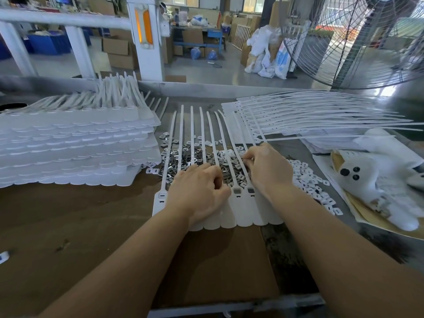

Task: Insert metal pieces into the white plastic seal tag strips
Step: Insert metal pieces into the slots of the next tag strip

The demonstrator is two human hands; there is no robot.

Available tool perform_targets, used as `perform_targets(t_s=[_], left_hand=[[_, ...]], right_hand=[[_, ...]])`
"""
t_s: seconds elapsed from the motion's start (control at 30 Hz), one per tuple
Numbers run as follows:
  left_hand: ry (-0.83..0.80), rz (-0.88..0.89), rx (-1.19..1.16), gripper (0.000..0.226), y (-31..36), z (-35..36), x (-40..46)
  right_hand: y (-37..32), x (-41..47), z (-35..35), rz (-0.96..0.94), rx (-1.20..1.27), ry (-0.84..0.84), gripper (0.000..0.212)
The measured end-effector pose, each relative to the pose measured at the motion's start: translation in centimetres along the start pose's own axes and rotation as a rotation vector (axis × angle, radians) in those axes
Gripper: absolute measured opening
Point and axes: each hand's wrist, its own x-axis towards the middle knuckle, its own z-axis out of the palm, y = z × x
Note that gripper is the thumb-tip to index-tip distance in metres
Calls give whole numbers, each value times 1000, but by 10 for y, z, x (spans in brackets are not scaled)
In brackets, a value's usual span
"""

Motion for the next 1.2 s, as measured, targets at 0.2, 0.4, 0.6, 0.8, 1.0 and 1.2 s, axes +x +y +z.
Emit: perform_targets(t_s=[0.2,0.4,0.6,0.8,1.0,1.2], left_hand=[[0,-4,5,16,0,1,1],[7,0,3,15,-1,1,1],[0,8,7,15,-1,1,0],[-16,7,7,18,-2,1,1],[-13,8,12,18,-2,2,1],[-16,3,8,16,-2,2,2]], right_hand=[[-2,-9,-4,-40,109,129,13],[-5,-21,-13,-118,228,78,15],[-6,-27,-22,-165,322,-62,13],[-4,-29,-31,-193,317,-260,14],[-8,-31,-36,-205,272,-353,11],[-10,-31,-39,-207,271,-381,13]])
